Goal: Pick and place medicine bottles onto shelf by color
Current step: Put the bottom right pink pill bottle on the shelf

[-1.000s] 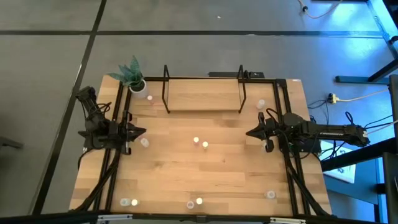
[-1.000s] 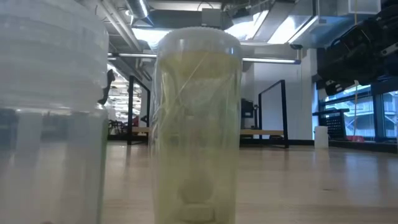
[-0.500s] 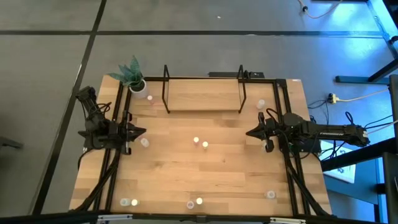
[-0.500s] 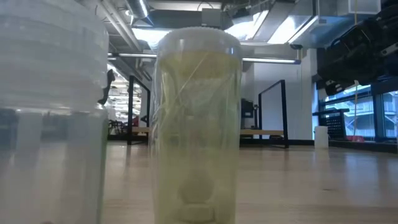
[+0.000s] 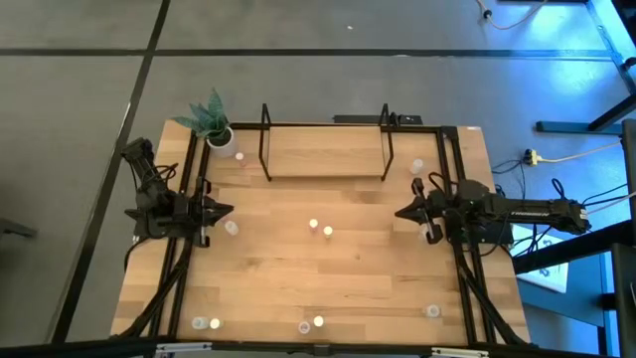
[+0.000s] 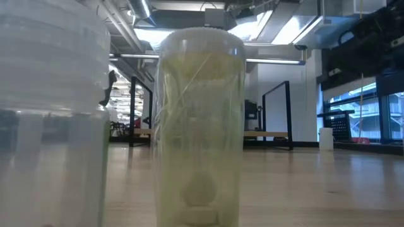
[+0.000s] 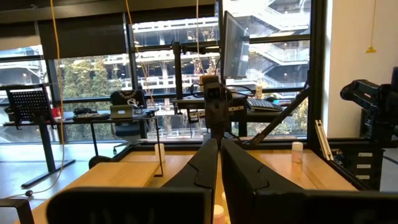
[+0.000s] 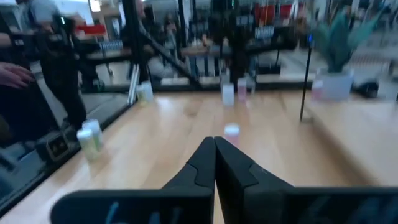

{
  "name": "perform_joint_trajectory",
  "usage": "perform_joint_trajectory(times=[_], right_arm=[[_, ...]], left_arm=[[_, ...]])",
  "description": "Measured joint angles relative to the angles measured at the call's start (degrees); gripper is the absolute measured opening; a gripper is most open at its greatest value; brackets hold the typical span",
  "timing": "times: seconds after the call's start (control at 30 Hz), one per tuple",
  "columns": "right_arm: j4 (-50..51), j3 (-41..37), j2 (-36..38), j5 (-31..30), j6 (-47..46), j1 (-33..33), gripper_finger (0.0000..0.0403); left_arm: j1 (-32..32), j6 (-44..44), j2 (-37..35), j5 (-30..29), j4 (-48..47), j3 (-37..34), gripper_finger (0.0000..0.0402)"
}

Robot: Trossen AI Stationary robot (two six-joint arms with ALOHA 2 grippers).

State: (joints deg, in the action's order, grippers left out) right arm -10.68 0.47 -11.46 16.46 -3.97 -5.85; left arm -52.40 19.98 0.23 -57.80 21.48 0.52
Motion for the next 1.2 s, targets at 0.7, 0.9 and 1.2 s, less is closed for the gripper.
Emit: perform_joint_trajectory(times=[0.7, 0.9, 1.2], right_arm=[[-1.92, 0.0, 0.0, -1.96, -0.18, 0.0, 0.0006], [-1.89, 0.0, 0.0, -1.87, -0.1, 0.0, 0.0006], [-1.89, 0.0, 0.0, -1.87, -0.08, 0.0, 0.0006]], left_arm=[[0.02, 7.26, 0.02, -0.13, 3.97, 2.28, 0.0014], [0.02, 7.63, 0.76, -0.76, 0.33, 12.76, 0.0014], [0.02, 7.62, 12.81, -11.65, -13.41, 29.01, 0.0014]])
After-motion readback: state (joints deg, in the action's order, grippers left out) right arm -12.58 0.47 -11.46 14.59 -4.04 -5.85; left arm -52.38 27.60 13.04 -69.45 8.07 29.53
